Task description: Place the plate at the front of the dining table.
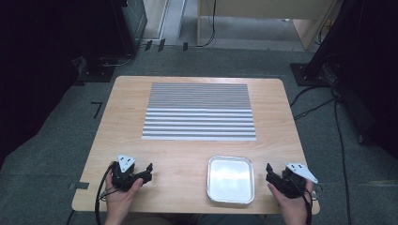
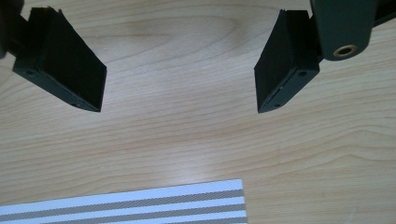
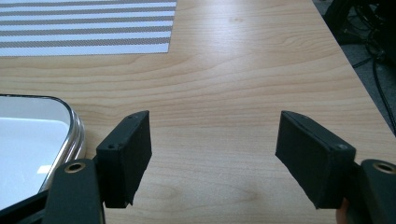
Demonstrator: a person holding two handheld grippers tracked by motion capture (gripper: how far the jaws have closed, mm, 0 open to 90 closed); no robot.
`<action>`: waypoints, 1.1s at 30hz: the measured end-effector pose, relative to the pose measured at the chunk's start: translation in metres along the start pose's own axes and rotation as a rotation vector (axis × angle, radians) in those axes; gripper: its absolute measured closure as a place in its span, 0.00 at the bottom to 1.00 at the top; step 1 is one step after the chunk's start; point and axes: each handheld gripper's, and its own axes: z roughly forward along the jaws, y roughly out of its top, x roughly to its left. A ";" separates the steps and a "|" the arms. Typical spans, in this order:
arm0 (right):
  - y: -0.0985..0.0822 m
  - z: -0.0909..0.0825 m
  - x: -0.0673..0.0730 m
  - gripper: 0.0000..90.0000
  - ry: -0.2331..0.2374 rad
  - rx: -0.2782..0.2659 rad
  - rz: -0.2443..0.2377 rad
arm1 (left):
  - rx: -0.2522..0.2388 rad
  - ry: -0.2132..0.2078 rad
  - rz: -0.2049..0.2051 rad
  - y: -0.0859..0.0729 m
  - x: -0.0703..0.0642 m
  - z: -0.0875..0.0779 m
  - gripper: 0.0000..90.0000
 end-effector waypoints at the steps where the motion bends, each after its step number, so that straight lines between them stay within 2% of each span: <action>1: 0.000 0.000 0.000 0.30 0.004 0.000 -0.001 | 0.000 -0.003 0.002 0.000 -0.001 0.000 0.19; 6: 0.000 0.000 0.003 0.30 0.013 -0.001 -0.010 | 0.000 -0.020 0.010 0.001 -0.010 0.000 0.19; 9: -0.001 0.000 0.004 0.30 0.016 -0.002 -0.014 | 0.004 -0.042 0.001 0.001 -0.013 0.000 0.19; 10: -0.001 0.000 0.004 0.30 0.018 -0.002 -0.016 | 0.007 -0.065 -0.011 0.002 -0.016 0.001 0.19; 13: -0.001 0.000 0.004 0.30 0.021 -0.003 -0.017 | 0.008 -0.079 -0.010 0.002 -0.021 0.001 0.19; 22: -0.002 0.000 0.007 0.30 0.042 -0.010 -0.019 | 0.012 -0.093 0.005 0.001 -0.032 0.002 0.19; 30: -0.002 -0.002 0.012 0.33 0.086 -0.044 -0.034 | 0.014 -0.109 0.022 0.002 -0.046 0.002 0.19; 33: -0.003 -0.003 0.013 0.35 0.088 -0.057 -0.038 | 0.015 -0.115 0.031 0.003 -0.051 0.002 0.19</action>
